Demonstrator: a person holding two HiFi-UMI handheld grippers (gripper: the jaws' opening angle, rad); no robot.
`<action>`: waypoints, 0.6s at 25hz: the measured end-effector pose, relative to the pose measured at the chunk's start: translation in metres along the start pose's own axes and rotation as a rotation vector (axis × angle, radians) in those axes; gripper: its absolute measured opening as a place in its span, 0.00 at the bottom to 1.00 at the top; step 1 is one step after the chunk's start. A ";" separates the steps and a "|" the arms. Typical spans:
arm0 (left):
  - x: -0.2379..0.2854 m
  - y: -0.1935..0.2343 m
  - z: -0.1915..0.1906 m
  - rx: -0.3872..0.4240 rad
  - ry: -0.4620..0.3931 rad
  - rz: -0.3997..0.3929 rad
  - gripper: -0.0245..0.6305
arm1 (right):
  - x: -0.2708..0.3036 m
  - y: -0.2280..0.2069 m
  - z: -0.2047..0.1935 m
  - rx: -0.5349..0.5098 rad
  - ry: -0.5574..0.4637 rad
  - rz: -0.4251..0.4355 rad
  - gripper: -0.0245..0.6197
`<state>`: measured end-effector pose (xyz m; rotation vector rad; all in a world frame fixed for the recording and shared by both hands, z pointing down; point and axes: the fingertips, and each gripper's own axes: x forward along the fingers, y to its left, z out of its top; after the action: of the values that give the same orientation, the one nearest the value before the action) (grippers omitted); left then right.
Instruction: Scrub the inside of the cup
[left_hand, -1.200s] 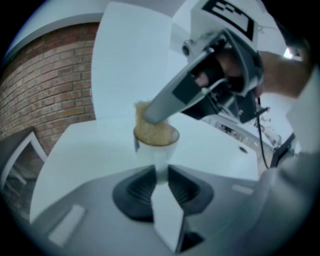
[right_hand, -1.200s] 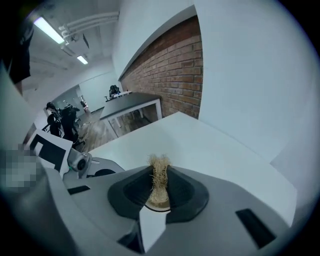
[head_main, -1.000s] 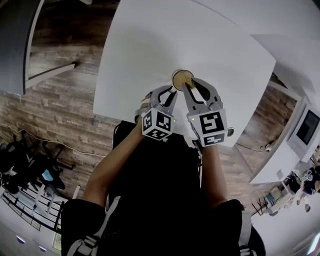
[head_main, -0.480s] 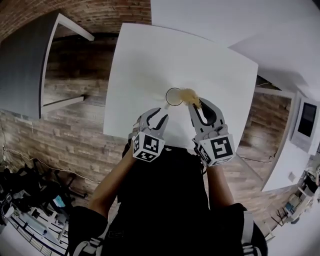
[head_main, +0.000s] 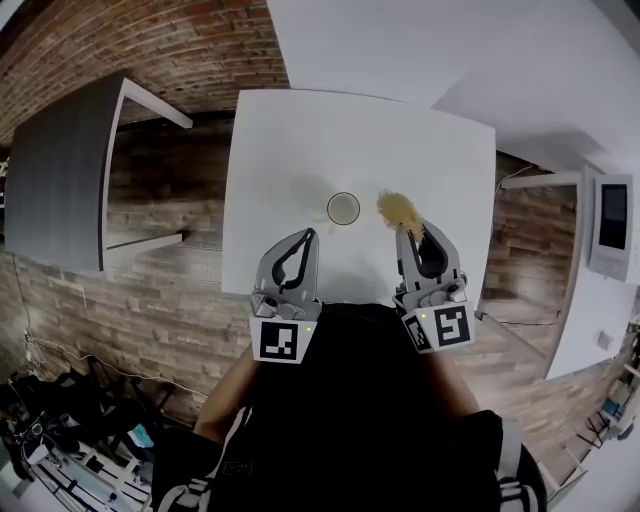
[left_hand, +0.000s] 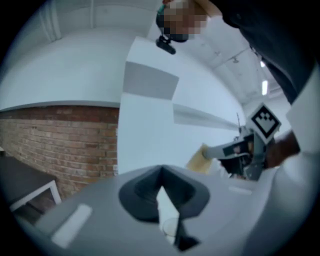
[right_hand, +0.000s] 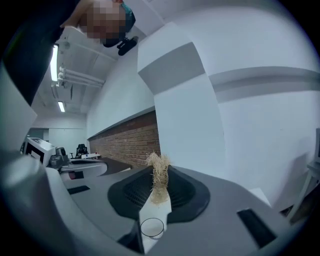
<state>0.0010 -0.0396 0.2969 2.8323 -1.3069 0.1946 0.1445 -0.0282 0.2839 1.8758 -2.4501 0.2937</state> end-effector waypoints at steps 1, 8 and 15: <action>0.000 0.001 -0.002 -0.012 -0.004 0.014 0.04 | -0.002 0.000 -0.007 0.008 0.013 -0.009 0.13; 0.006 -0.001 0.003 -0.056 -0.035 0.037 0.04 | -0.005 -0.001 -0.024 0.028 0.046 -0.035 0.13; 0.007 -0.002 0.006 -0.036 -0.037 0.031 0.04 | -0.003 0.000 -0.024 0.023 0.052 -0.036 0.13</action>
<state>0.0073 -0.0441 0.2923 2.8002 -1.3477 0.1187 0.1435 -0.0208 0.3068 1.8935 -2.3877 0.3655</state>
